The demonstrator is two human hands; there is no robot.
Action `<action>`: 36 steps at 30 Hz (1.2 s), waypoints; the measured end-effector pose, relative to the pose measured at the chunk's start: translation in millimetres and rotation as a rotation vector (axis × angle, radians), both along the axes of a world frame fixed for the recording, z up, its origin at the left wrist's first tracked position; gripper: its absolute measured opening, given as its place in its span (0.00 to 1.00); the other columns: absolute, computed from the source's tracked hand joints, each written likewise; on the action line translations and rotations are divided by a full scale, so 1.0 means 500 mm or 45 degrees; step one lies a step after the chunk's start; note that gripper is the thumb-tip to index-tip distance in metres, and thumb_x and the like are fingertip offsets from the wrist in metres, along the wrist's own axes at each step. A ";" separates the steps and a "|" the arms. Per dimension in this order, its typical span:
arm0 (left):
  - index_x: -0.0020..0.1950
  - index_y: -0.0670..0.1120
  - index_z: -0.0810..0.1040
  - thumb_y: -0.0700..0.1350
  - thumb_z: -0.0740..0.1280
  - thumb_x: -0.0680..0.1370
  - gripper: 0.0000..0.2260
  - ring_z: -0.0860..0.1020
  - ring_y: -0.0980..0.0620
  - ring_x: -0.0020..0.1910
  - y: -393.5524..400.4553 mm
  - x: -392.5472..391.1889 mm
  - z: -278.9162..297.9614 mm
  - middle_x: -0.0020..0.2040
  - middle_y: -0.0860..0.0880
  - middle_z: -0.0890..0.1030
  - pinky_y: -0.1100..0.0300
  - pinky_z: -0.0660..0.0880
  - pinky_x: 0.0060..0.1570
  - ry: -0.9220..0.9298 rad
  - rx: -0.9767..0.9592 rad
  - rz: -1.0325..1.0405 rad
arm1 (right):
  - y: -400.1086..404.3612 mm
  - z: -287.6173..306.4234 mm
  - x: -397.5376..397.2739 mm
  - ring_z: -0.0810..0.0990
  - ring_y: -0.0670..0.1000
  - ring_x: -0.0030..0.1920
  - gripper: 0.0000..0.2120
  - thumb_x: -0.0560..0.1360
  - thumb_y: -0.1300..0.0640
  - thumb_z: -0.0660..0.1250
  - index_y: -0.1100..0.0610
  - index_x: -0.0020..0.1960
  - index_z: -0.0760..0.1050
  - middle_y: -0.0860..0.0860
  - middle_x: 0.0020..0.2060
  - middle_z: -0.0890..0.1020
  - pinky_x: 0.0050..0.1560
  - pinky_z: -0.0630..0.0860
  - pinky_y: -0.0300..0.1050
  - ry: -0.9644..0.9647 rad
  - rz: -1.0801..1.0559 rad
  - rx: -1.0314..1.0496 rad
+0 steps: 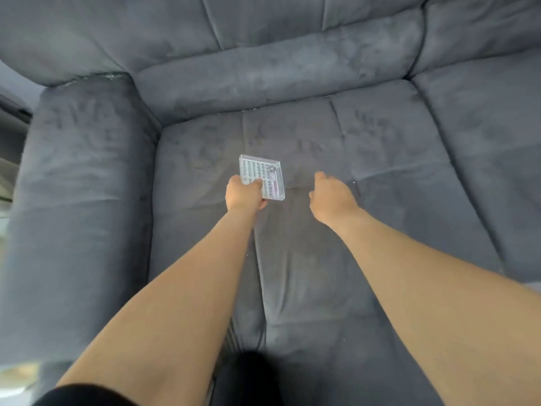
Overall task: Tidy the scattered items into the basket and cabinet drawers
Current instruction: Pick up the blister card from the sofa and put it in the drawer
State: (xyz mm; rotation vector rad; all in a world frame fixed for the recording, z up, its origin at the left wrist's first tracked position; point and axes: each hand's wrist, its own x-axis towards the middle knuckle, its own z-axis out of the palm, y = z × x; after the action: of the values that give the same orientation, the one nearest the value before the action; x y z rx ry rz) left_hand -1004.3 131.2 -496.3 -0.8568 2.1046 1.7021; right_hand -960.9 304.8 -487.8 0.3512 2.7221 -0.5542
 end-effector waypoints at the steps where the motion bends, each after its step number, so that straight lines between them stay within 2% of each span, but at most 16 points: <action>1: 0.55 0.40 0.75 0.39 0.67 0.77 0.08 0.84 0.45 0.47 -0.006 0.052 0.042 0.51 0.42 0.83 0.48 0.83 0.40 -0.016 -0.006 -0.010 | -0.010 0.048 0.037 0.77 0.64 0.56 0.11 0.78 0.61 0.61 0.64 0.59 0.68 0.64 0.54 0.78 0.46 0.68 0.49 0.007 -0.001 -0.053; 3: 0.54 0.41 0.75 0.39 0.67 0.78 0.06 0.84 0.45 0.48 -0.016 0.144 0.122 0.50 0.42 0.83 0.48 0.83 0.42 -0.025 0.011 -0.020 | -0.033 0.136 0.090 0.76 0.64 0.56 0.13 0.81 0.58 0.59 0.64 0.62 0.67 0.64 0.55 0.77 0.45 0.65 0.49 -0.014 0.003 -0.131; 5: 0.54 0.41 0.75 0.40 0.67 0.78 0.06 0.84 0.44 0.45 -0.048 0.236 0.223 0.49 0.43 0.83 0.52 0.83 0.38 -0.037 -0.007 0.003 | -0.081 0.247 0.149 0.76 0.64 0.57 0.19 0.82 0.53 0.57 0.62 0.69 0.62 0.63 0.58 0.76 0.45 0.66 0.49 -0.038 0.081 -0.181; 7: 0.53 0.42 0.75 0.42 0.67 0.78 0.06 0.84 0.42 0.44 -0.092 0.309 0.305 0.48 0.42 0.83 0.52 0.82 0.35 -0.039 -0.035 0.020 | -0.140 0.341 0.197 0.76 0.65 0.56 0.26 0.82 0.49 0.55 0.56 0.76 0.52 0.62 0.60 0.73 0.45 0.68 0.51 -0.050 0.199 -0.166; 9: 0.50 0.44 0.73 0.42 0.66 0.78 0.04 0.84 0.41 0.43 -0.144 0.373 0.372 0.48 0.41 0.83 0.52 0.81 0.34 -0.043 -0.051 0.035 | -0.204 0.410 0.238 0.77 0.64 0.54 0.28 0.83 0.48 0.53 0.49 0.78 0.46 0.61 0.60 0.72 0.45 0.69 0.51 -0.049 0.300 -0.139; 12: 0.48 0.44 0.74 0.42 0.66 0.78 0.03 0.82 0.41 0.39 -0.251 0.484 0.476 0.46 0.40 0.83 0.54 0.78 0.32 -0.042 -0.037 0.095 | -0.330 0.502 0.300 0.76 0.63 0.58 0.25 0.83 0.48 0.52 0.51 0.78 0.52 0.61 0.63 0.74 0.51 0.71 0.52 -0.130 0.412 -0.234; 14: 0.52 0.42 0.76 0.41 0.67 0.78 0.04 0.80 0.43 0.37 -0.334 0.562 0.526 0.47 0.37 0.83 0.55 0.74 0.30 -0.020 0.058 0.151 | -0.412 0.540 0.341 0.76 0.61 0.58 0.20 0.83 0.49 0.54 0.55 0.71 0.65 0.60 0.61 0.77 0.50 0.71 0.50 -0.184 0.511 -0.254; 16: 0.55 0.42 0.78 0.40 0.67 0.78 0.06 0.80 0.45 0.38 -0.426 0.640 0.565 0.48 0.38 0.84 0.56 0.74 0.31 -0.011 0.137 0.209 | -0.494 0.566 0.388 0.77 0.60 0.53 0.14 0.81 0.48 0.58 0.57 0.57 0.74 0.58 0.54 0.79 0.46 0.69 0.48 -0.187 0.542 -0.238; 20: 0.61 0.47 0.77 0.39 0.69 0.78 0.12 0.84 0.49 0.46 -0.627 0.810 0.618 0.52 0.46 0.84 0.57 0.80 0.37 0.002 0.238 0.500 | -0.692 0.613 0.515 0.81 0.56 0.44 0.14 0.78 0.45 0.65 0.55 0.42 0.70 0.55 0.44 0.80 0.45 0.76 0.48 -0.353 0.582 -0.335; 23: 0.69 0.52 0.70 0.44 0.71 0.76 0.23 0.83 0.49 0.51 -0.795 0.927 0.638 0.57 0.49 0.81 0.49 0.82 0.50 -0.007 0.121 0.726 | -0.885 0.651 0.628 0.80 0.55 0.29 0.11 0.79 0.53 0.65 0.57 0.43 0.68 0.59 0.38 0.81 0.35 0.82 0.53 -0.535 0.457 -0.651; 26: 0.70 0.50 0.65 0.44 0.73 0.71 0.30 0.83 0.45 0.52 -0.959 1.024 0.648 0.59 0.45 0.78 0.44 0.81 0.51 -0.047 0.187 0.960 | -1.081 0.672 0.724 0.79 0.55 0.24 0.10 0.80 0.57 0.63 0.59 0.42 0.70 0.60 0.34 0.79 0.32 0.82 0.54 -0.583 0.481 -0.710; 29: 0.64 0.43 0.67 0.35 0.72 0.72 0.23 0.83 0.43 0.50 -1.118 1.125 0.667 0.57 0.41 0.80 0.45 0.83 0.46 -0.026 0.296 1.090 | -1.263 0.694 0.809 0.81 0.57 0.29 0.10 0.79 0.55 0.64 0.61 0.42 0.75 0.61 0.36 0.81 0.35 0.83 0.54 -0.642 0.627 -0.517; 31: 0.62 0.41 0.68 0.32 0.70 0.74 0.20 0.84 0.44 0.49 -1.212 1.187 0.678 0.55 0.41 0.81 0.48 0.83 0.44 -0.019 0.275 1.062 | -1.361 0.703 0.851 0.82 0.58 0.38 0.11 0.77 0.53 0.66 0.62 0.53 0.76 0.60 0.45 0.82 0.42 0.83 0.55 -0.637 0.806 -0.334; 32: 0.63 0.42 0.68 0.31 0.69 0.75 0.19 0.84 0.44 0.48 -1.250 1.209 0.686 0.54 0.41 0.81 0.49 0.83 0.45 -0.024 0.250 1.019 | -1.397 0.704 0.863 0.82 0.59 0.46 0.17 0.77 0.52 0.66 0.60 0.62 0.73 0.59 0.53 0.81 0.48 0.81 0.54 -0.597 0.907 -0.249; 34: 0.64 0.47 0.70 0.31 0.68 0.76 0.20 0.84 0.46 0.45 -1.342 1.244 0.693 0.52 0.42 0.81 0.51 0.82 0.45 -0.032 0.196 0.909 | -1.486 0.709 0.887 0.75 0.58 0.64 0.29 0.77 0.51 0.67 0.54 0.75 0.62 0.56 0.67 0.75 0.61 0.74 0.52 -0.502 1.055 -0.251; 36: 0.67 0.49 0.72 0.33 0.69 0.76 0.23 0.84 0.46 0.44 -1.416 1.255 0.702 0.50 0.42 0.82 0.53 0.81 0.43 -0.037 0.149 0.790 | -1.560 0.713 0.903 0.75 0.56 0.65 0.26 0.78 0.53 0.66 0.53 0.74 0.64 0.54 0.67 0.75 0.65 0.72 0.51 -0.512 1.149 -0.365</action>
State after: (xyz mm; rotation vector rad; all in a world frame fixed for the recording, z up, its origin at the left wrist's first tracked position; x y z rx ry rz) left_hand -376.8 -576.7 -145.3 -1.6029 1.7998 2.0466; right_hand -509.5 -475.3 -131.2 -0.7265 2.0626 -0.5079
